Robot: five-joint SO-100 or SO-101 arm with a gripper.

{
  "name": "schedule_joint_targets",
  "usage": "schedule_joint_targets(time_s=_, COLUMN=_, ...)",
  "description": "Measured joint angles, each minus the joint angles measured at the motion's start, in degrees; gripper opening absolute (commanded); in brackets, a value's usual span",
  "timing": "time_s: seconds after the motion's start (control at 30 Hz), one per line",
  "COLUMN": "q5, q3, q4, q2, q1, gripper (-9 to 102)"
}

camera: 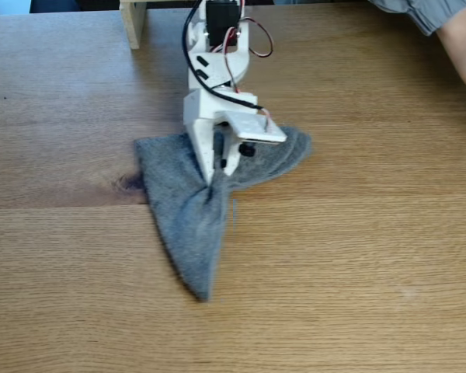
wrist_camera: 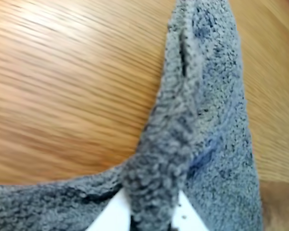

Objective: Clean the area in front of the robot

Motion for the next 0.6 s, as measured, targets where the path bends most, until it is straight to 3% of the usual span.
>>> schedule_joint_targets(time_s=0.27, q5=0.09, q3=-18.54, q4=5.98, q2=-9.14, q1=6.86, gripper=0)
schedule_joint_targets(time_s=0.43, q5=-1.58, q3=-32.52, q4=10.81, q2=-17.31, q1=5.10, gripper=0)
schedule_joint_targets(time_s=0.6, q5=2.64, q3=-41.13, q4=21.71, q2=-19.42, q1=1.41, gripper=0)
